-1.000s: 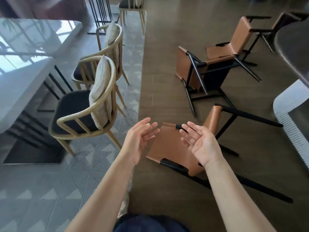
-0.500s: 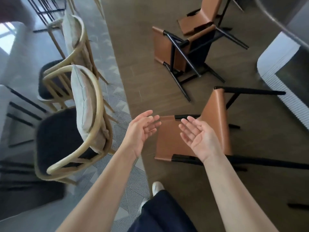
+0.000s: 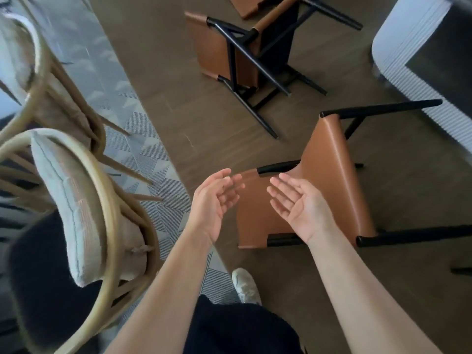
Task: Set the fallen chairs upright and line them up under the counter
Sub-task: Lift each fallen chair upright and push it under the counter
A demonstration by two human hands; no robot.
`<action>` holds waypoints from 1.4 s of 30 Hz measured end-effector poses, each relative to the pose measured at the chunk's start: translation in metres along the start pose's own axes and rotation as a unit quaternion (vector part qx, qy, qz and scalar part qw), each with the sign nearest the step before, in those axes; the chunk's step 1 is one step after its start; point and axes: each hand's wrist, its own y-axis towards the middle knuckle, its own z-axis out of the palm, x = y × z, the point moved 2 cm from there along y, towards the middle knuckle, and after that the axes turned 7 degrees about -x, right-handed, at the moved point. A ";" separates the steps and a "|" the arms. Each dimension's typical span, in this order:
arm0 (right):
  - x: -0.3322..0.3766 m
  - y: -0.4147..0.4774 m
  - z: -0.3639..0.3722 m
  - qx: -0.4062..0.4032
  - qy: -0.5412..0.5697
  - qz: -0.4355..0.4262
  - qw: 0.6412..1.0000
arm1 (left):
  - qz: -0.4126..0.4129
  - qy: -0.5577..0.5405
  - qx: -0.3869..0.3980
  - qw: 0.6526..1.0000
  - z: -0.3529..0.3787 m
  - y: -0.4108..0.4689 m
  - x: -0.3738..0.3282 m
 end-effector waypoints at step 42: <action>-0.301 0.467 -0.151 -0.030 0.024 -0.079 0.996 | -0.059 0.194 -0.012 0.979 -0.097 0.453 0.419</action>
